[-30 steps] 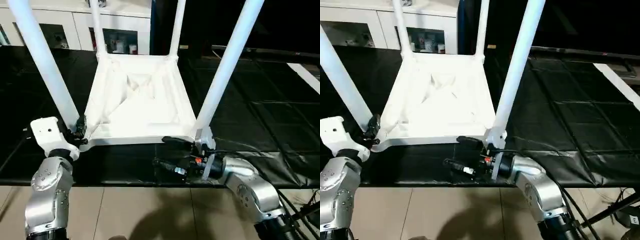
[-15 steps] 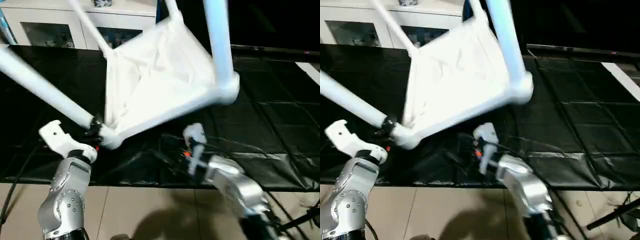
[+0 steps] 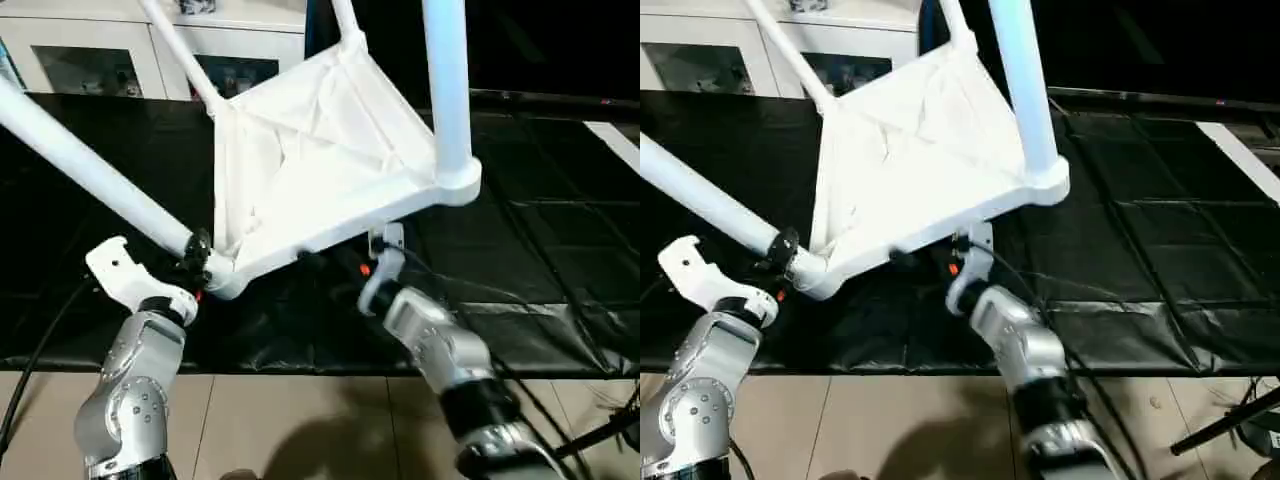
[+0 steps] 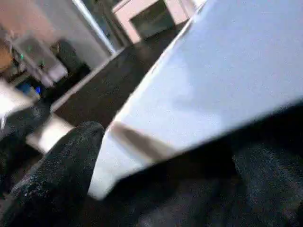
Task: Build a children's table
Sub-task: Flip table
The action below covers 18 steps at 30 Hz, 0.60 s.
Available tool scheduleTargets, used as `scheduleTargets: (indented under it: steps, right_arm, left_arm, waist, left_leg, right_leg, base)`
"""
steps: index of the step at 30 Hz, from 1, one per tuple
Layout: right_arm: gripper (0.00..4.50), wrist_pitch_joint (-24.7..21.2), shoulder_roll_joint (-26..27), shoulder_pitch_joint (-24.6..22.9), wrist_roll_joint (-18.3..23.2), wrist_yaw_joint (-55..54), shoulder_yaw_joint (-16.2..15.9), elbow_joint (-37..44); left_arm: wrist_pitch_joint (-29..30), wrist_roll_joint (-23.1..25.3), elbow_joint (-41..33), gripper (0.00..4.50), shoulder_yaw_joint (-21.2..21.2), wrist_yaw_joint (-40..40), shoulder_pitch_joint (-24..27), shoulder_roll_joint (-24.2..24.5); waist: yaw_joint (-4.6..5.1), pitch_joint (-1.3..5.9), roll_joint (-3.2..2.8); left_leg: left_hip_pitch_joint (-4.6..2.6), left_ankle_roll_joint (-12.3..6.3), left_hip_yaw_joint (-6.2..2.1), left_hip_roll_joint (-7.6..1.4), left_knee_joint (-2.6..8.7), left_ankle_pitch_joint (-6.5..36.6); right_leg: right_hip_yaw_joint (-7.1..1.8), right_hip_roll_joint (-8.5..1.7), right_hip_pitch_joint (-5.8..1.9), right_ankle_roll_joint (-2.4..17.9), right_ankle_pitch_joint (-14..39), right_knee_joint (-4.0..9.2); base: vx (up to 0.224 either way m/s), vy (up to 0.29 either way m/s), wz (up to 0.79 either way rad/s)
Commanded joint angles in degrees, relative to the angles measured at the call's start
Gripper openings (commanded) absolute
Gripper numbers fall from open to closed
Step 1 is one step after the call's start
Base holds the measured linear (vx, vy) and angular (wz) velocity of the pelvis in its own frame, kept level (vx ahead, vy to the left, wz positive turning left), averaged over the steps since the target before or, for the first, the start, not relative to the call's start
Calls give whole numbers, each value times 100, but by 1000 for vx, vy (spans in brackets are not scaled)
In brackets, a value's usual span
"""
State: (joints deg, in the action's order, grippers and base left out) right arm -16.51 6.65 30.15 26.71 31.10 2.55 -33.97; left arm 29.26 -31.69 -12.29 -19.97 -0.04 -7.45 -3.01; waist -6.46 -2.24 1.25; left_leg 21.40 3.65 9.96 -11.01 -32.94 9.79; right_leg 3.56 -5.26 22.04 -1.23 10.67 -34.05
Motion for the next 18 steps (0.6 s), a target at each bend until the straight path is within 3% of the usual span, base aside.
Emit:
scheduleTargets:
  steps: [1,3,4,6,7,11,12,18]
  right_arm:
    - [450,291,199,447,402,-199,551,-503]
    - [450,361,281,586,537,-255,728,-667]
    - [450,397,321,658,611,-294,823,-751]
    - [450,601,512,1014,1031,-530,1310,-1160]
    - [450,621,533,1055,1085,-554,1367,-1205]
    - [413,786,630,1470,1412,-767,1871,-1794]
    - [394,831,630,1528,1414,-784,1904,-1894]
    - [353,919,598,1846,1430,-712,2009,-2441]
  left_arm:
    - [175,-370,61,209,89,43,-70,-313]
    - [182,-373,56,209,96,58,-72,-308]
    - [184,-374,55,209,97,65,-74,-305]
    - [190,-371,54,209,106,108,-93,-300]
    - [191,-371,54,209,107,113,-96,-299]
    - [205,-346,41,209,134,166,-126,-330]
    - [207,-338,38,209,146,175,-131,-337]
    - [303,-238,-42,209,391,143,-109,-332]
  waist:
    - [43,304,-44]
    - [27,300,-49]
    - [21,297,-53]
    - [20,315,-47]
    - [30,312,-43]
    - [29,310,-34]
    - [28,307,7]
    - [24,310,15]
  left_leg:
    - [-80,231,-60,-213,457,1612]
    - [-114,221,-43,-216,443,1619]
    - [-105,219,-44,-213,445,1586]
    - [-89,198,-40,-204,436,1445]
    - [-79,187,-41,-201,435,1436]
    - [-82,135,-30,-197,430,1448]
    - [-79,128,-26,-201,430,1481]
    - [-69,96,-22,-203,424,1362]
  right_leg:
    - [-218,-256,-152,842,1124,354]
    - [-221,-246,-132,851,1116,362]
    - [-221,-244,-139,853,1062,359]
    - [-209,-242,-164,885,830,324]
    - [-206,-242,-171,899,822,316]
    - [-203,-248,-169,893,982,339]
    - [-203,-262,-167,893,1104,336]
    - [-198,-258,-160,861,1128,335]
  base:
    - [0,0,0]
    - [0,0,0]
    - [0,0,0]
    - [0,0,0]
    - [0,0,0]
    - [0,0,0]
    - [0,0,0]
    - [0,0,0]
